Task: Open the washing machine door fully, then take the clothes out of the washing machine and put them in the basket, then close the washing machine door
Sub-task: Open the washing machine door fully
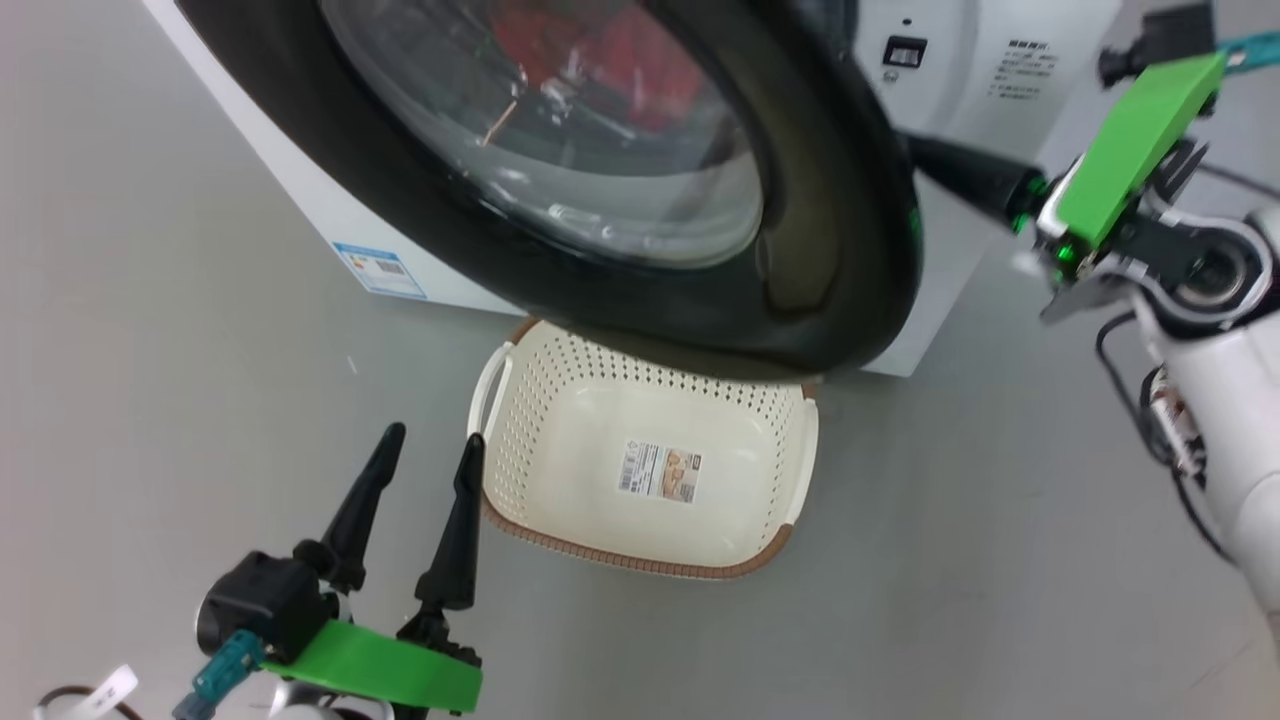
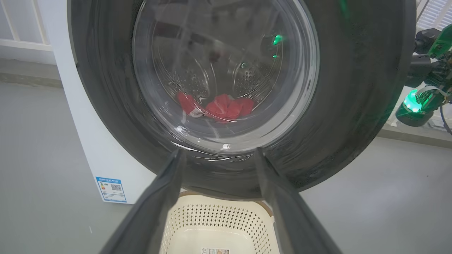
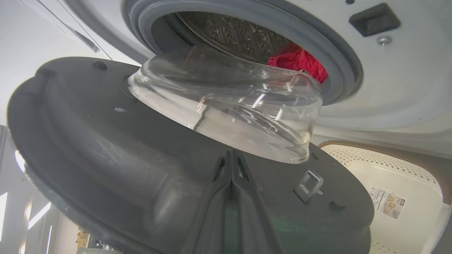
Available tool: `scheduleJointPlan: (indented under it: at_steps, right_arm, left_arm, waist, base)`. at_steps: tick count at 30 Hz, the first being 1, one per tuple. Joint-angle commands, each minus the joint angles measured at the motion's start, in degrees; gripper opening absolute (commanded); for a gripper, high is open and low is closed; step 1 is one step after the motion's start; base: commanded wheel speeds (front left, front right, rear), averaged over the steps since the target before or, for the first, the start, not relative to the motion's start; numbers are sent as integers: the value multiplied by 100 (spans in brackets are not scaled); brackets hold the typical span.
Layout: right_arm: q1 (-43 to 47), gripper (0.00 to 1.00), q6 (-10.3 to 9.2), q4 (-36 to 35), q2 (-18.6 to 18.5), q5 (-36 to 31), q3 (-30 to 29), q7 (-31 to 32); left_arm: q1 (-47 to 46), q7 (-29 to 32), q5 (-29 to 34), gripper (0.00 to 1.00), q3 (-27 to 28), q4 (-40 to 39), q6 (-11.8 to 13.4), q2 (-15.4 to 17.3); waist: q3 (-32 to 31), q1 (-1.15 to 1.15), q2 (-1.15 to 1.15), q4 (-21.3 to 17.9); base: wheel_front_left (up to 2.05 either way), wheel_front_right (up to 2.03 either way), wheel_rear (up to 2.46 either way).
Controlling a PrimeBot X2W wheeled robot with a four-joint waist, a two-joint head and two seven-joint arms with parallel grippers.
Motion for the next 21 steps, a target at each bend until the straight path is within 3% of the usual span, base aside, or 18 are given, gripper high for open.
scheduleJointPlan:
  at_steps: [1,21]
  right_arm:
    - [202,0,39,-222,127,112,117,70]
    - [1443,0,39,-1095,386,122,437,346]
  left_arm:
    - [84,-52,52,100,204,-104,-32,70]
    - [614,-52,271,100,239,-135,-32,90]
  waist:
    - [-107,0,0,-10]
    - [-770,0,0,315]
  base:
    - [0,0,0]
    - [0,0,0]
